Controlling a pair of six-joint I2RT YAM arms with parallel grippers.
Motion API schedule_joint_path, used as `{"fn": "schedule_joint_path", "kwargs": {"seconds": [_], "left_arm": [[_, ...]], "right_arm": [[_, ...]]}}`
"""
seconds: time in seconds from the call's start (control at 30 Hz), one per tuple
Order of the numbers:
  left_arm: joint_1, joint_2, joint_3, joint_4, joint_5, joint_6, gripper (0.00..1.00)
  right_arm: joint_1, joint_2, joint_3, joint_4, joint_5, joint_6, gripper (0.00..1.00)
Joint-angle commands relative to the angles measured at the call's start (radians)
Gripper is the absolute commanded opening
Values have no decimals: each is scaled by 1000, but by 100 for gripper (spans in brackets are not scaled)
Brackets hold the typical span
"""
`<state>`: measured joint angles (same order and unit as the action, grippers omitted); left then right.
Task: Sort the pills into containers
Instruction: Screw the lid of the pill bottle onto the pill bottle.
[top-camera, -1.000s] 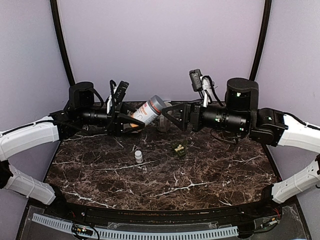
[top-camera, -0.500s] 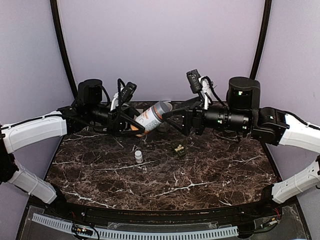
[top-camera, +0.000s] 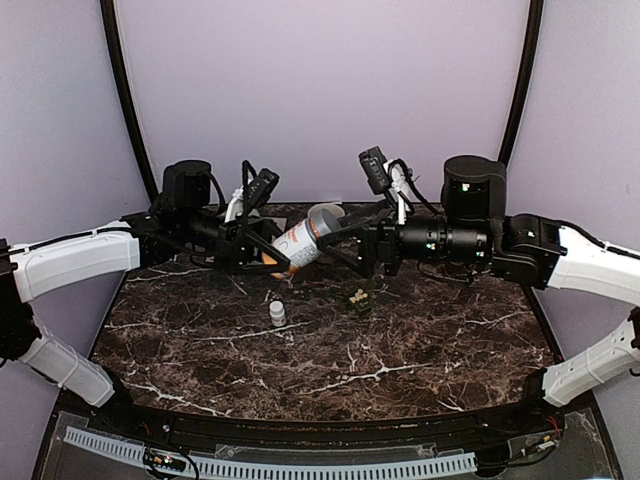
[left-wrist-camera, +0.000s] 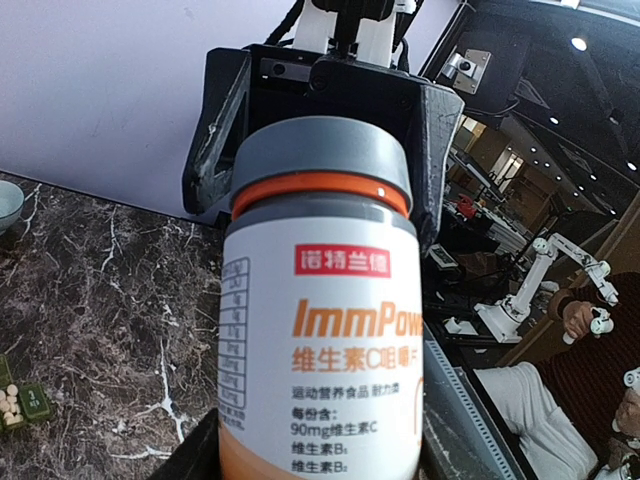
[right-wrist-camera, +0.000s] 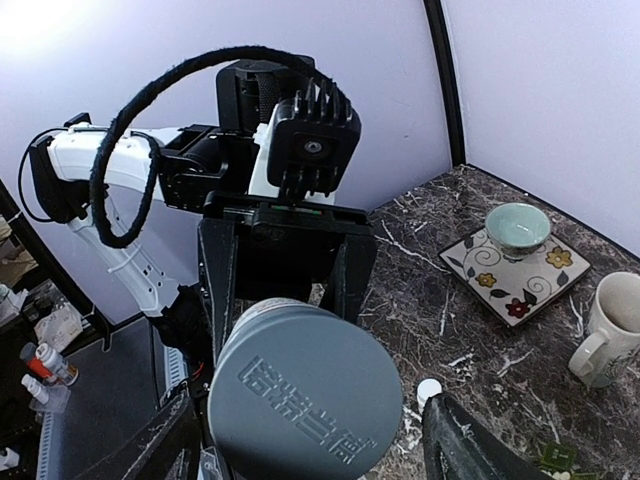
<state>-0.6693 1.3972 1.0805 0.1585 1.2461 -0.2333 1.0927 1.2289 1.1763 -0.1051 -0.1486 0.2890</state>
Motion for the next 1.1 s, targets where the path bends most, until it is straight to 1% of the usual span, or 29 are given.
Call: {"fn": "schedule_joint_path", "kwargs": {"seconds": [0.0,0.17,0.47,0.63,0.73,0.83,1.07], "left_arm": [[3,-3,41,13,42,-7,0],[3,4,45,11,50,-11,0],[4,17,52,8,58,-11,0],[3,20,57,5,60,-12,0],[1,19,57,4,60,-11,0],[1,17,58,2,60,-10,0],[-3,23,69,-9,59,-3,0]], "right_arm": [[-9,19,38,54,-51,-1,75],[-23,30,39,77,-91,12,64],[-55,13,19,145,-179,77,64],[-58,27,28,142,-199,84,62],[-60,37,28,144,-210,91,55],[-62,44,25,152,-222,101,52],[-63,71,40,148,-245,119,32]]}}
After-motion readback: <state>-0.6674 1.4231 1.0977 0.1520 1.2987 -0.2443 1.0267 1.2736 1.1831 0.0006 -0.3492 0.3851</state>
